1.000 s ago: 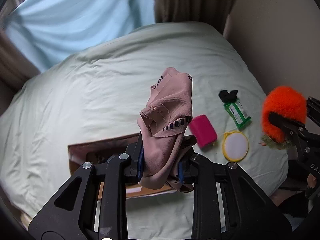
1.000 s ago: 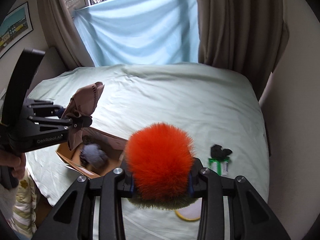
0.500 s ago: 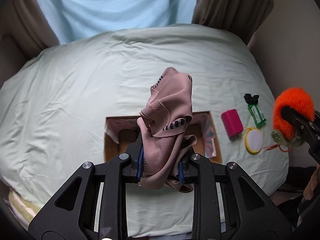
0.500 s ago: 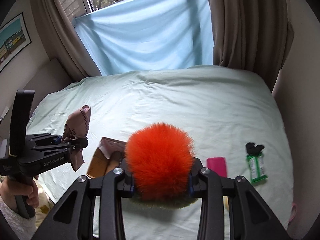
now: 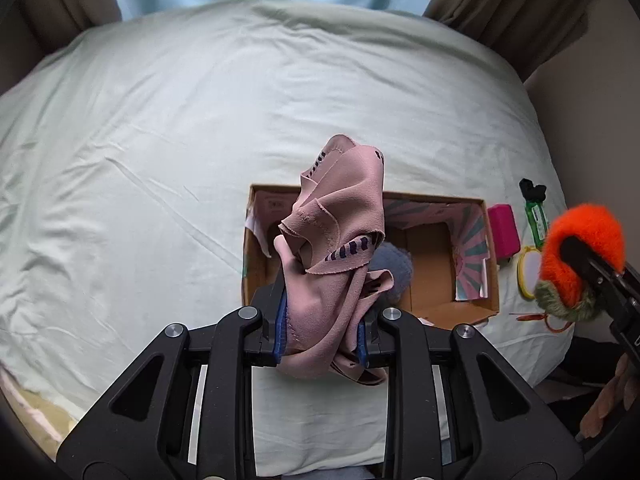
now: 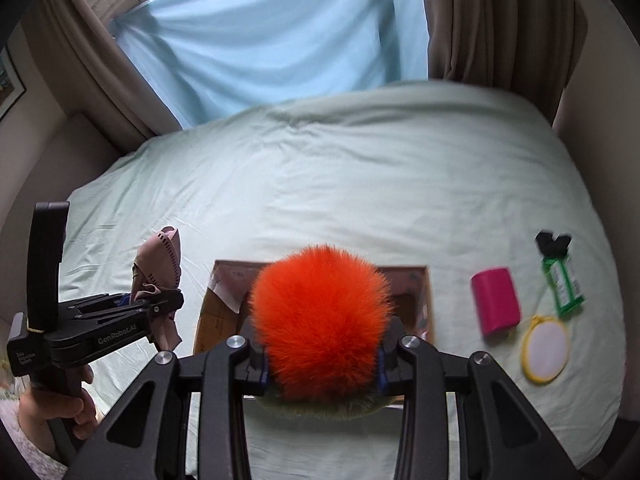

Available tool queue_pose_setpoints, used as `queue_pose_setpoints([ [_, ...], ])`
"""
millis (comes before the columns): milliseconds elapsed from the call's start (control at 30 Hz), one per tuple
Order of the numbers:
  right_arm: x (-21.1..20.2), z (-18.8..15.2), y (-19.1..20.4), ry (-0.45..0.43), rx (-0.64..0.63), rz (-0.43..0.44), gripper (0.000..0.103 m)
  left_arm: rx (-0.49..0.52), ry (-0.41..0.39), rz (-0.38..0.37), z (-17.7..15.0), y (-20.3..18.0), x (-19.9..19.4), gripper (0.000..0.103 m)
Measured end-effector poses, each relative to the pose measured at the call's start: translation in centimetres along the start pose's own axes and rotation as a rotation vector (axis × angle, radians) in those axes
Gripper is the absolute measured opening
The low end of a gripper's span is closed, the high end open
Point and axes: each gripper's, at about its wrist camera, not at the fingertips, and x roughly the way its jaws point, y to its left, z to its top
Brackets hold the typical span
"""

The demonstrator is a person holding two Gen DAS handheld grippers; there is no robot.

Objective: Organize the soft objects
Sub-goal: 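Carry the pink cloth and orange pompom into the box and release both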

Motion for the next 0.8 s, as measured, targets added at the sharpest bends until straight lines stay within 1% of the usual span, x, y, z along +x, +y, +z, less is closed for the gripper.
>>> queue_pose_setpoints([
  [233, 5.2, -1.0, -0.8, 0.109, 0.064, -0.017, 0.034, -0.049, 0.084, -0.023, -1.0, 1.1, 4.8, 0.022],
  [333, 7.2, -0.9, -1.6, 0.149, 0.082, -0.038, 0.034, -0.057, 0.117, -0.013, -1.3, 1.1, 6.7, 0.022],
  [467, 10.3, -0.9, -3.0, 0.222, 0.122, -0.067, 0.034, -0.026, 0.158, 0.004, -1.3, 0.3, 8.8, 0.022],
  [533, 11.9, -0.8, -3.7, 0.259, 0.136, -0.075, 0.034, 0.006, 0.174, 0.029, -1.3, -0.3, 9.8, 0.022],
  [633, 13.6, -0.7, -4.5, 0.305, 0.141, -0.080, 0.034, 0.007, 0.201, 0.037, -1.2, -0.7, 11.3, 0.022],
  [733, 14.8, -0.7, -5.0, 0.336, 0.144, -0.083, 0.034, 0.024, 0.220, 0.058, -1.2, -1.2, 12.5, 0.022],
  [800, 15.3, -0.8, -5.3, 0.347, 0.148, -0.083, 0.034, 0.036, 0.225, 0.059, -1.1, -1.5, 13.1, 0.023],
])
